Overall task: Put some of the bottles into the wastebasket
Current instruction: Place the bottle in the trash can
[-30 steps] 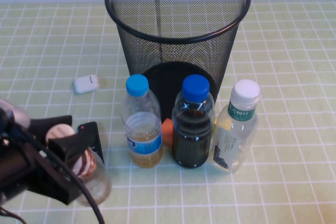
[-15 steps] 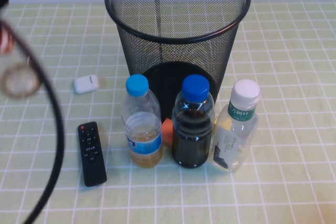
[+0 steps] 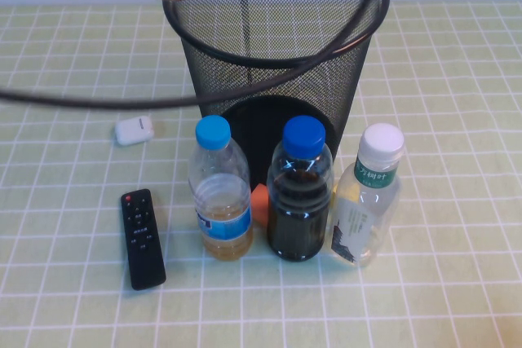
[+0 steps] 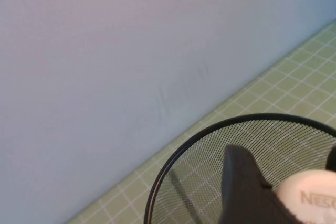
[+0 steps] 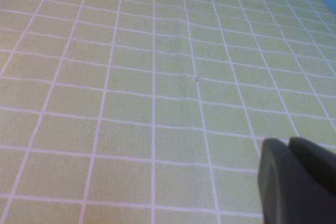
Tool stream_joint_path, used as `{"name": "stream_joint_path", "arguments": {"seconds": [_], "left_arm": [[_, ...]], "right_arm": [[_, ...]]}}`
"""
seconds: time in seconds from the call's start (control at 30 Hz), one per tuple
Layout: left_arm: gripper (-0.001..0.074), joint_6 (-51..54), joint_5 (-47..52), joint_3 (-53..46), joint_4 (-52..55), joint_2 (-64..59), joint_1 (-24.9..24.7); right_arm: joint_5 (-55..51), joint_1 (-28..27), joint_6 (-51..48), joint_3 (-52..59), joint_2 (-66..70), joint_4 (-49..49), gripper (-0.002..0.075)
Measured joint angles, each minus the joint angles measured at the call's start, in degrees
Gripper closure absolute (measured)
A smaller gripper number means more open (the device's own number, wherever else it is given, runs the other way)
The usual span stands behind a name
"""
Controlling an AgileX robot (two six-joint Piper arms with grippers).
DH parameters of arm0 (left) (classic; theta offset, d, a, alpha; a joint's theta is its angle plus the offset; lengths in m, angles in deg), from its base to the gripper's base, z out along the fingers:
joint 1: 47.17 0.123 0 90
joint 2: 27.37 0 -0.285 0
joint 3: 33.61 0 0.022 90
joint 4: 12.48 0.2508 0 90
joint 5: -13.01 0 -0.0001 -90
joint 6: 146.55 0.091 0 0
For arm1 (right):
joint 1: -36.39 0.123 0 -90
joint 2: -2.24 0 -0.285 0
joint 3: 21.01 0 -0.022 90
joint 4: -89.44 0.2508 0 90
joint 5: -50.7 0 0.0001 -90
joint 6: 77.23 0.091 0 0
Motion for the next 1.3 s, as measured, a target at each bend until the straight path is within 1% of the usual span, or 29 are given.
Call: {"name": "stream_joint_path", "arguments": {"seconds": [0.17, 0.3, 0.47, 0.67, 0.73, 0.87, 1.13, 1.2, 1.3], "left_arm": [[0.047, 6.92, 1.61, 10.6, -6.9, -8.89, 0.0], [0.047, 8.85, 1.7, 13.92, -8.18, -13.67, 0.0], [0.047, 11.31, 0.78, 14.17, -11.68, -18.68, 1.06], [0.047, 13.7, -1.24, 14.17, -20.74, -23.33, 4.82], [0.047, 13.98, -1.8, 14.17, -22.2, -24.83, 5.73], [0.047, 14.12, -2.53, 14.17, -22.82, -27.22, 6.91], [0.047, 15.38, -2.53, 14.17, -23.9, -29.64, 7.05], [0.047, 15.6, -2.53, 14.17, -23.89, -29.89, 7.05], [0.047, 15.84, -2.53, 14.17, -24.03, -29.97, 7.05]], "right_arm": [[0.0, 0.0, 0.0, 0.0, 0.0, 0.0, 0.0733], [0.0, 0.0, 0.0, 0.0, 0.0, 0.0, 0.0733], [0.0, 0.0, 0.0, 0.0, 0.0, 0.0, 0.0733], [0.0, 0.0, 0.0, 0.0, 0.0, 0.0, 0.0733], [0.0, 0.0, 0.0, 0.0, 0.0, 0.0, 0.0733], [0.0, 0.0, 0.0, 0.0, 0.0, 0.0, 0.0733], [0.13, 0.0, 0.0, 0.0, 0.0, 0.0, 0.0733], [1.51, 0.0, 0.0, 0.0, 0.0, 0.24, 0.0733], [6.47, 0.0, 0.44, 0.0, 0.0, 4.06, 0.0733]]}}
